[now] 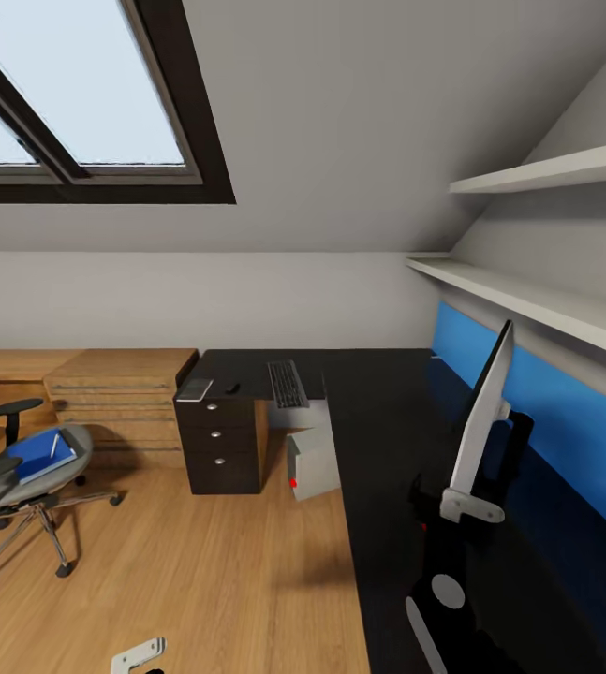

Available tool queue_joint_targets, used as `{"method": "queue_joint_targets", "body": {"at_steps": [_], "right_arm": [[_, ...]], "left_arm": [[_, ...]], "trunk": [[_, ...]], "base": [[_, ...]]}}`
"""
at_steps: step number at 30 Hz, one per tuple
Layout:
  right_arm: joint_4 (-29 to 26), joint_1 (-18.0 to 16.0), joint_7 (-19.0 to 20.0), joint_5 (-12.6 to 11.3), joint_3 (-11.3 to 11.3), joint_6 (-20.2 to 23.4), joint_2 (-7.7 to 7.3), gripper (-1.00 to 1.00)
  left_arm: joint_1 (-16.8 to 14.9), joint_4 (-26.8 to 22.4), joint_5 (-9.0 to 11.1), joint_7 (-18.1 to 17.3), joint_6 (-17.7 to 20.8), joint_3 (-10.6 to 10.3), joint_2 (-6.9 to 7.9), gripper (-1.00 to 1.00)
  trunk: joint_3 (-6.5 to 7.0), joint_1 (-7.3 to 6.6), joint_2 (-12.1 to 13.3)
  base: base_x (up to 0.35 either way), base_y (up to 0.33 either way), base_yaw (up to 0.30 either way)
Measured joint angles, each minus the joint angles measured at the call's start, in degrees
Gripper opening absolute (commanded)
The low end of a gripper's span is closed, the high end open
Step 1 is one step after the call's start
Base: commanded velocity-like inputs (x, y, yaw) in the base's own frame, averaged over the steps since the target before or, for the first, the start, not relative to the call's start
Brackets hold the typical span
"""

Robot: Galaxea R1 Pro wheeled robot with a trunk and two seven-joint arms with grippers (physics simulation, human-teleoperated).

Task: In the bedroom, organize the workspace by keeping the computer under the desk, ensuring the monitor is on the desk, placing the keyboard on the desk next to the monitor, placing the mouse on the desk next to the keyboard, moving the folder from the swivel chair onto the desk next to the mouse, stacking the notebook on top of the folder with the pen on top of the notebook, and positioning the swivel chair next to the desk.

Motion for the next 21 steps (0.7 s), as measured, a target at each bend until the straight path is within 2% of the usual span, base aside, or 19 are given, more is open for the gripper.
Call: {"method": "queue_joint_targets", "body": {"at_steps": [4,10,21], "right_arm": [[0.8,0.0,0.0,0.0,-0.3,0.0,-0.02,1.00],[1.4,-0.1,0.1,0.0,-0.7,0.0,-0.03,1.00],[4.9,-0.4,0.1,-0.1,-1.8,0.1,-0.49,1.00]], "left_arm": [[0.0,0.0,0.0,0.0,0.0,0.0,0.00,1.00],[0.0,0.0,0.0,0.0,0.0,0.0,-0.01,1.00],[0.0,0.0,0.0,0.0,0.0,-0.1,-0.01,1.00]], "trunk": [[0.00,0.00,0.0],[0.00,-0.02,0.0],[0.00,0.00,0.0]], "base": [[0.050,0.000,0.000],[0.178,0.000,0.000],[0.034,0.000,0.000]]}}
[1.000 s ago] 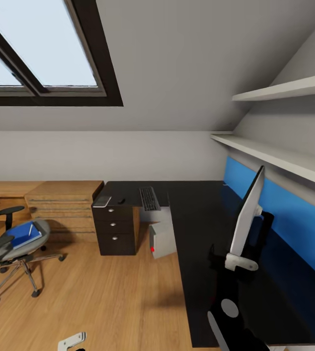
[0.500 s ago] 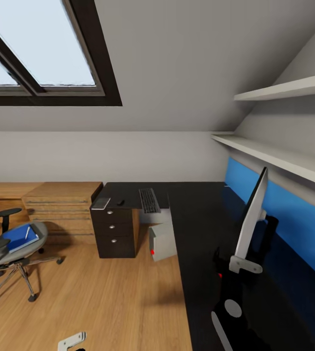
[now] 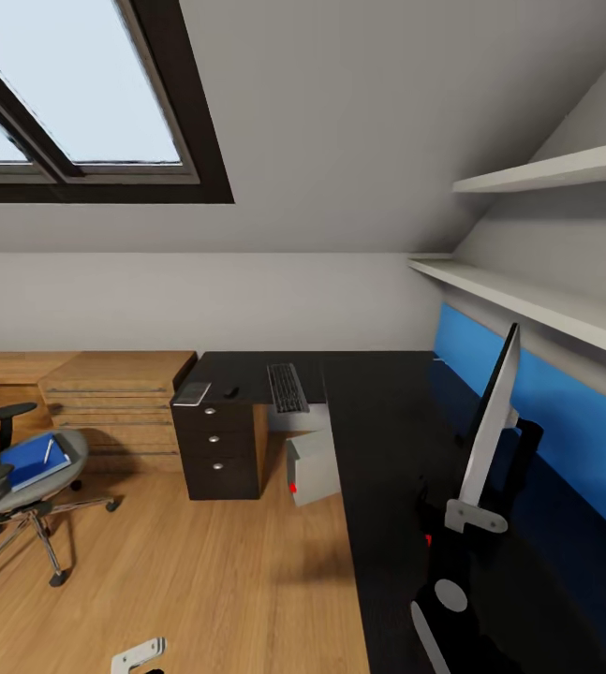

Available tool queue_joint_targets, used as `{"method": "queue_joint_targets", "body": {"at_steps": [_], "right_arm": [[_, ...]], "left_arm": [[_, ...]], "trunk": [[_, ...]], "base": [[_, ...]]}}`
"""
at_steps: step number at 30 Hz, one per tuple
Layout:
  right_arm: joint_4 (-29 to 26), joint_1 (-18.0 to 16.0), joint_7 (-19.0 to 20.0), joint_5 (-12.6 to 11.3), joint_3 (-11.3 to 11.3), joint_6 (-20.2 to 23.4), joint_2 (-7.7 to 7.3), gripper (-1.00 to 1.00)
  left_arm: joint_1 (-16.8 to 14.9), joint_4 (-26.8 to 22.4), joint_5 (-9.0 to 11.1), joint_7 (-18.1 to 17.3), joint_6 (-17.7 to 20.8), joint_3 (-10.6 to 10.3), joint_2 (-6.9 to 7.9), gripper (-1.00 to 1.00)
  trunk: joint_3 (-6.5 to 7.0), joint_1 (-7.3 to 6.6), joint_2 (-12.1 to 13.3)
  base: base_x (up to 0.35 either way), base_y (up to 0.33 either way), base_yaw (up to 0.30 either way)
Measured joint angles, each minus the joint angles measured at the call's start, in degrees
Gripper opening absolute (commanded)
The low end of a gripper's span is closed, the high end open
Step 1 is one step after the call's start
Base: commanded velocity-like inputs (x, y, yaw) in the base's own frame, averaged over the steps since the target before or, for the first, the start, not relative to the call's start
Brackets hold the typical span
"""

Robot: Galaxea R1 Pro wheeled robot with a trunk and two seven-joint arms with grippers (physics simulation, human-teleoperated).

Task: In the bedroom, organize the workspace by keeping the computer under the desk, ensuring the monitor is on the desk, placing the keyboard on the desk next to the monitor, placing the mouse on the desk next to the keyboard, moving the folder from the swivel chair onto the desk next to the mouse, stacking the notebook on top of the folder with the pen on top of the notebook, and positioning the swivel chair next to the desk.

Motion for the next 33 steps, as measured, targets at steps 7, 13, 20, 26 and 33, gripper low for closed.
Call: {"method": "queue_joint_targets", "body": {"at_steps": [7,13,20,26,33], "right_arm": [[0.5,0.0,0.1,0.0,-1.3,0.0,-0.14,1.00],[0.6,-0.1,0.2,0.0,-1.7,0.1,-0.19,1.00],[2.1,-0.8,0.2,-0.1,-1.8,0.1,-1.53,1.00],[2.4,-0.9,0.1,-0.1,-2.1,0.1,-2.01,1.00],[2.5,-1.2,0.1,-0.2,-5.8,0.2,-2.08,1.00]], "left_arm": [[0.0,0.0,0.0,0.0,0.0,0.0,0.00,1.00],[0.0,0.0,0.0,0.0,0.0,0.0,0.00,1.00],[0.0,0.0,0.0,0.0,0.0,0.0,0.00,1.00],[0.0,0.0,0.0,0.0,0.0,-0.2,0.00,1.00],[0.0,0.0,0.0,0.0,0.0,-0.3,0.00,1.00]], "trunk": [[0.00,-0.01,0.0],[0.00,0.00,0.0],[0.00,0.00,0.0],[0.00,0.00,0.0],[0.00,0.02,0.0]], "base": [[0.138,0.000,0.000],[0.029,0.000,0.000],[0.003,0.000,0.000],[0.000,0.000,0.000],[-0.050,-0.084,0.000]]}}
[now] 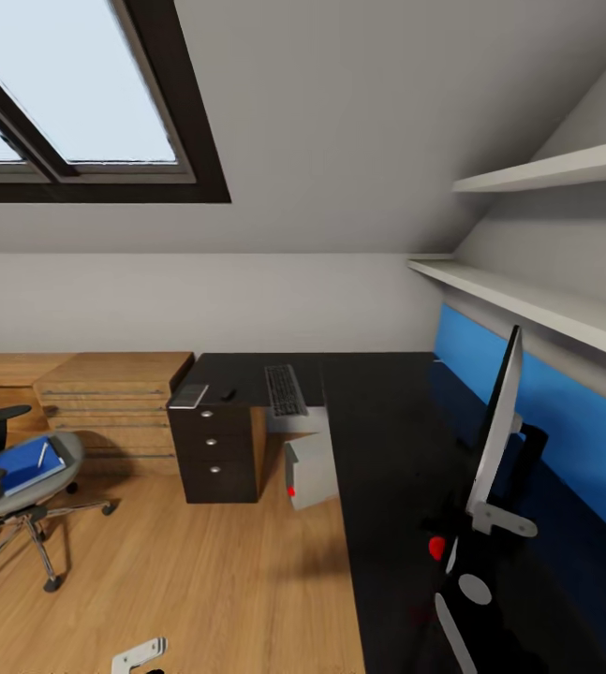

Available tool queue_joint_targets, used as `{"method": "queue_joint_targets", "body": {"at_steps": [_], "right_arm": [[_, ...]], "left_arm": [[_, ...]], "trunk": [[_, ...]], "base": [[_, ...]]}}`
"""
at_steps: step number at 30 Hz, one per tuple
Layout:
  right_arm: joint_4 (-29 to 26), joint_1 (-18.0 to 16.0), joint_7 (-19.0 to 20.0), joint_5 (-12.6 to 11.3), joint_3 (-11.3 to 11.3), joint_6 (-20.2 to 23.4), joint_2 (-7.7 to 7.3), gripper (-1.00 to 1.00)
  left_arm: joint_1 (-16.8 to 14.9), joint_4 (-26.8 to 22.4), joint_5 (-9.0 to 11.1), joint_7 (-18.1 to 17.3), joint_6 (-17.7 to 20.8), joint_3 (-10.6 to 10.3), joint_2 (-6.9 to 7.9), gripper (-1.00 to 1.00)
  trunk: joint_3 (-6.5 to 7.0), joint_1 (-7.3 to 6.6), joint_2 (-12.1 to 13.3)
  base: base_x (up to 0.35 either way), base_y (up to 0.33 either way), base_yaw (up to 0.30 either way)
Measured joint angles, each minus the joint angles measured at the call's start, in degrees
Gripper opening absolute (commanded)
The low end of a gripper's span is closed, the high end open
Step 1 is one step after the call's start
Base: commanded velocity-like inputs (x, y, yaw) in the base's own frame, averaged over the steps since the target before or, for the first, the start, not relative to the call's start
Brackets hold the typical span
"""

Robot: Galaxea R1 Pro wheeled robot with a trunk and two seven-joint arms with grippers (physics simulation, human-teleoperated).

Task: In the bedroom, organize the workspace by keeping the computer under the desk, ensuring the monitor is on the desk, placing the keyboard on the desk next to the monitor, placing the mouse on the desk next to the keyboard, moving the folder from the swivel chair onto the desk next to the mouse, stacking the notebook on top of the folder with the pen on top of the notebook, and positioning the swivel chair next to the desk.

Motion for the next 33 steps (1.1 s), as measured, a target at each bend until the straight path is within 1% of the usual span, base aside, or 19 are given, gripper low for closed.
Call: {"method": "queue_joint_targets", "body": {"at_steps": [5,14,22,28,33], "right_arm": [[0.1,-0.1,0.0,0.0,-0.3,0.0,0.04,1.00],[0.6,-0.1,0.0,0.0,-0.3,0.3,0.08,1.00],[0.8,-0.2,0.0,0.0,-0.3,0.3,0.09,1.00],[0.8,-0.2,0.1,0.0,-0.3,0.3,0.09,1.00],[0.8,-0.2,0.1,0.0,-0.3,0.3,0.09,1.00]], "left_arm": [[0.0,0.0,0.0,0.0,0.0,0.0,0.00,1.00],[0.0,0.0,0.0,0.0,0.0,0.0,0.00,1.00],[0.0,0.0,0.0,0.0,0.0,0.0,0.00,1.00],[0.0,0.0,0.0,0.0,0.0,0.0,0.00,1.00],[0.0,0.0,0.0,0.0,0.0,0.0,0.02,1.00]], "trunk": [[0.00,0.00,0.0],[0.00,0.01,0.0],[0.00,0.00,0.0],[0.00,-0.01,0.0],[0.00,-0.01,0.0]], "base": [[-0.157,-0.233,0.000],[-0.155,-0.144,0.000],[-0.161,-0.268,0.000],[-0.018,-0.284,0.000],[-0.001,-0.173,0.000]]}}
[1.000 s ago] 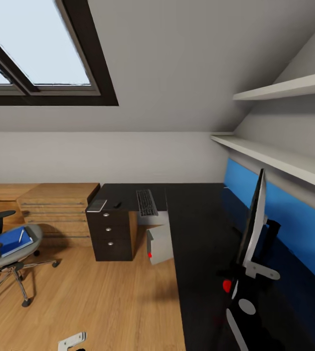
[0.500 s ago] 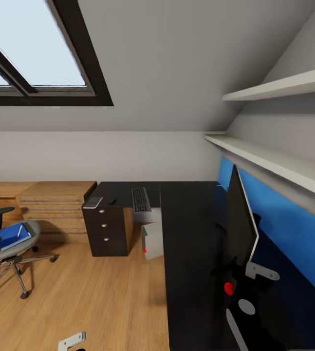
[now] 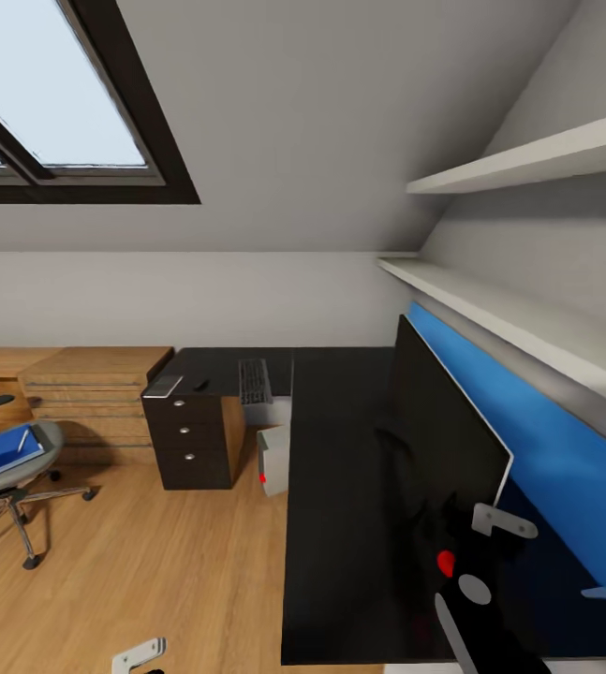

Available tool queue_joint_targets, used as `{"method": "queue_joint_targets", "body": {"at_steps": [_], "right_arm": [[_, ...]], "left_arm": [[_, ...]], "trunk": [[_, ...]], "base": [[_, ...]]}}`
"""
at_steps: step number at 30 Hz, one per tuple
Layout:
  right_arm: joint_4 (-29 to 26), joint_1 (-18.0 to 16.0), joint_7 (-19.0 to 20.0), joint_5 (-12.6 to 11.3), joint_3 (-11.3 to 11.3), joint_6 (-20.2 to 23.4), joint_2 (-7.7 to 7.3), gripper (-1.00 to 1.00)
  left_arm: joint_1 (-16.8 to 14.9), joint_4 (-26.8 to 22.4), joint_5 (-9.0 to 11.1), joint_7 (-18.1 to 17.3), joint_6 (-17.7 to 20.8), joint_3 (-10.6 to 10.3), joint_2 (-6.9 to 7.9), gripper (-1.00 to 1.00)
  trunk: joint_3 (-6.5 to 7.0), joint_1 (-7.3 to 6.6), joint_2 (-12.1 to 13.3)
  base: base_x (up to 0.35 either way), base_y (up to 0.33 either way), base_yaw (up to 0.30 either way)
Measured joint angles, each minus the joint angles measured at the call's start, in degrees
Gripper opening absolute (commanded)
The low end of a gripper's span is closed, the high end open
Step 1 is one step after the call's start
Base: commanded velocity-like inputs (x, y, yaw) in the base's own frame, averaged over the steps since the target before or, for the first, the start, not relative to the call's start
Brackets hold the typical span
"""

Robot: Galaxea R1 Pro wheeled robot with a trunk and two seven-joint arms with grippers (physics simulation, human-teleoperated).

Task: In the bedroom, organize the workspace by keeping the computer under the desk, ensuring the monitor is on the desk, placing the keyboard on the desk next to the monitor, placing the mouse on the desk next to the keyboard, moving the folder from the swivel chair onto the desk next to the mouse, stacking the notebook on top of the folder with the pen on top of the notebook, and positioning the swivel chair next to the desk.

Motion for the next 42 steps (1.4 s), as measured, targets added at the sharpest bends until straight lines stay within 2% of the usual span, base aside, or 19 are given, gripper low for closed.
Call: {"method": "queue_joint_targets", "body": {"at_steps": [17,32,40,42], "right_arm": [[0.0,0.0,0.0,0.0,0.1,0.0,0.04,1.00],[0.5,0.0,0.1,0.0,0.3,0.0,0.24,1.00],[2.6,0.0,-0.1,0.0,0.5,-0.3,0.39,1.00],[5.2,0.3,-0.2,-0.1,0.4,-0.6,1.31,1.00]], "left_arm": [[0.0,0.0,0.0,0.0,0.0,0.0,0.02,1.00],[0.0,0.0,0.0,0.0,0.0,0.0,0.05,1.00],[0.0,0.0,0.0,0.1,0.0,0.0,0.07,1.00],[0.0,0.0,0.1,0.1,0.0,0.0,0.07,1.00]], "trunk": [[0.00,0.01,0.0],[0.00,0.04,0.0],[0.00,0.03,0.0],[0.00,0.03,0.0]], "base": [[-0.015,-0.035,0.000],[-0.304,0.000,0.000],[-0.317,-0.093,0.000],[-0.294,-0.184,0.000]]}}
